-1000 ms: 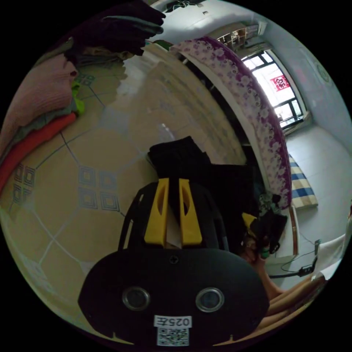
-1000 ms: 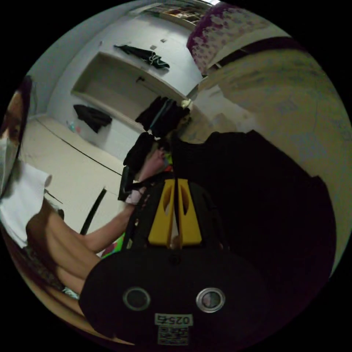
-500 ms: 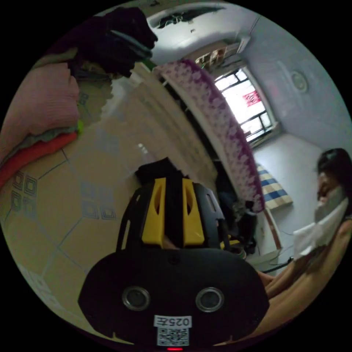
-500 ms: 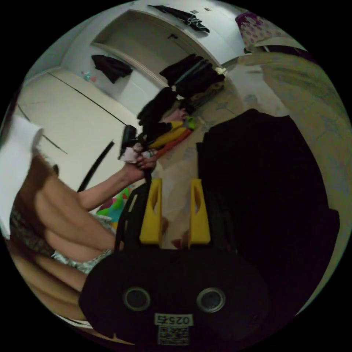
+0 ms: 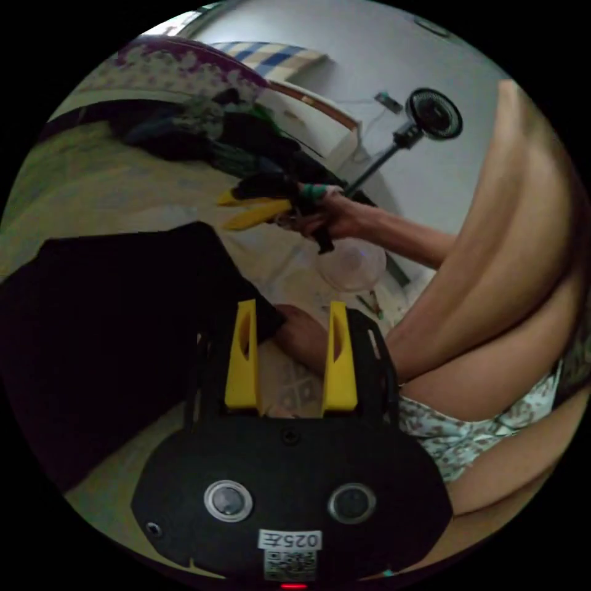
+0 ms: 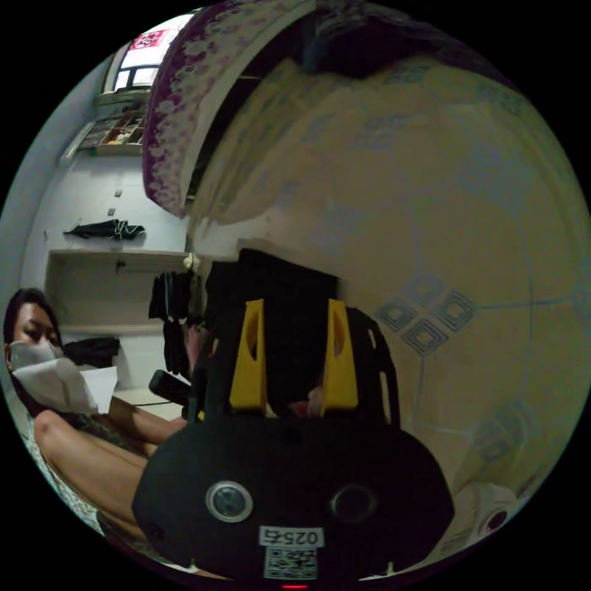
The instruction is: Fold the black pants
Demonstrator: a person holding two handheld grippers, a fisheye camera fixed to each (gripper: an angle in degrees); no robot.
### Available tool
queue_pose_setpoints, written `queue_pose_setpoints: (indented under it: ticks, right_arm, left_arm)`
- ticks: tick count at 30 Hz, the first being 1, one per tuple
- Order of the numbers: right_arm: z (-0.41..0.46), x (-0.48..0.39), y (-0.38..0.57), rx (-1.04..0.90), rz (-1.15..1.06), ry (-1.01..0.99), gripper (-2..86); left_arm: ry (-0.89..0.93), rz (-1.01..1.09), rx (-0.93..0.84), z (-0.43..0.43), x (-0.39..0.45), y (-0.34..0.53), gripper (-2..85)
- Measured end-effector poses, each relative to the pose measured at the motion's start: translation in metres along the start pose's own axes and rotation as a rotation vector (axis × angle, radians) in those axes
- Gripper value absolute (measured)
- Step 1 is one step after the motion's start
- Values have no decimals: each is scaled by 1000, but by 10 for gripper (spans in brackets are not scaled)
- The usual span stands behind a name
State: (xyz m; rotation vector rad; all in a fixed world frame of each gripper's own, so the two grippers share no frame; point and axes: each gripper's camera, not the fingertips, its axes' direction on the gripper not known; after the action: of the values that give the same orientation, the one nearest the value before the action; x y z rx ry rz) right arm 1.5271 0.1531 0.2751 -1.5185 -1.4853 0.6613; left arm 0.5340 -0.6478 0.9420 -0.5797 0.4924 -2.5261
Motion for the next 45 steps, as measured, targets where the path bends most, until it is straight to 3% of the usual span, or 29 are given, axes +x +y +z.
queue_pose_setpoints:
  ticks: [4, 7, 11, 14, 17, 23, 28, 33, 37, 40, 42, 45]
  right_arm:
    - [-2, -1, -32, -55, -8, 8, 133]
    - [-5, -7, -60, -93, -1, -93, 120]
    - [-19, -27, -86, -161, -18, -25, 73]
    - [-46, -37, -95, -165, -14, -112, 60]
    - [-84, -43, -102, -111, -3, -245, 46]
    - [-168, -12, -121, 28, 181, -531, 43]
    - [-209, -20, -132, 20, 177, -696, 47]
    - [-142, -129, -167, -117, -29, -775, 52]
    - [11, -189, -206, -216, -176, -640, 86]
    - [126, -178, -220, -408, -180, -541, 88]
    - [137, -170, -208, -374, -190, -656, 98]
    - [105, -168, -174, -276, -378, -648, 108]
  left_arm:
    - [-173, 133, -102, 35, 11, -8, 120]
    - [-309, 101, -226, 51, 2, -7, 111]
    - [-309, 51, -199, 44, -8, -10, 68]
    - [-155, -173, -136, 22, -38, -14, 4]
    - [47, -342, -43, -5, -67, -21, -8]
    - [167, -173, 71, -52, -44, -92, -9]
    - [315, -130, 206, -111, -46, -131, -9]
    - [401, -195, 464, -224, -65, -110, -7]
    - [160, -473, 707, -325, -106, -40, 20]
    - [-123, -790, 716, -365, -146, 30, 29]
    - [-167, -894, 786, -383, -151, 59, 33]
    - [-208, -815, 851, -411, -129, 48, 48]
